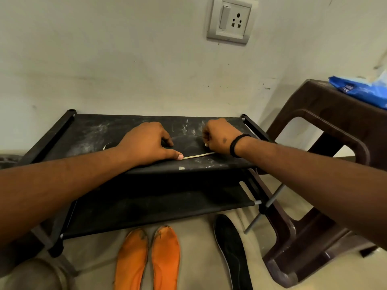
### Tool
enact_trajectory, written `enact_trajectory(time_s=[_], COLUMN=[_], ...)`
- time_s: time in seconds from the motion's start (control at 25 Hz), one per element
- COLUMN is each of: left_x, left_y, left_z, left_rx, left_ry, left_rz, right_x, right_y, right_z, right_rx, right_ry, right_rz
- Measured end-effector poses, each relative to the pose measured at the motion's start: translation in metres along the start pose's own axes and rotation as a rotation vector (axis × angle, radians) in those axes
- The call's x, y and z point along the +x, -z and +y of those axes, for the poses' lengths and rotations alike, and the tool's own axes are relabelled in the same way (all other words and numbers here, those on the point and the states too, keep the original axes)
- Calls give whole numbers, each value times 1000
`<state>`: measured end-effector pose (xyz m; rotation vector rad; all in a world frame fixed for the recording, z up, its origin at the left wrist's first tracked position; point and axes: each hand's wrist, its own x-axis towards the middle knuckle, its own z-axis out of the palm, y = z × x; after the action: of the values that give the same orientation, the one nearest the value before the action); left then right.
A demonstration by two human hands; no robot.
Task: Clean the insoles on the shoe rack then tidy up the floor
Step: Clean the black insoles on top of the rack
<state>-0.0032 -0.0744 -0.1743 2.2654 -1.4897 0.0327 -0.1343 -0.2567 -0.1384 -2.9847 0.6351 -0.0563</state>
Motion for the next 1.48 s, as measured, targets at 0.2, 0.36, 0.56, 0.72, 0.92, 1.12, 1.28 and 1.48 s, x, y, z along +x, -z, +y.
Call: enact_trajectory(time_s=[0.2,0.36,0.56,0.72,0.92,1.12,1.28,1.48], left_x=[1,-5,0,4,2,5,6,2], left_y=[1,4,2,0,1,-2,-2,1], left_z=[-2,-2,1,-2,-2,-2,-4,-1], left_rx=[33,40,32,48,65,45,47,85], left_ry=[32,25,-2,19,39,22,27,11], left_rz=[5,-3,-19,-27,-11,-9,-11,-4], right_x=[4,-8,4,19,5,10,24,11], right_y=[-2,6,13,-5,7,14,-3,5], right_z=[-25,-27,-6,-21,-38,-13,-27,-39], right_rx=[118,171,55,124,188,35,60,198], right_ry=[69,168,23,-17,170,57,38,213], right_rz=[-28,-166,-96,35,-194,-138,15,-208])
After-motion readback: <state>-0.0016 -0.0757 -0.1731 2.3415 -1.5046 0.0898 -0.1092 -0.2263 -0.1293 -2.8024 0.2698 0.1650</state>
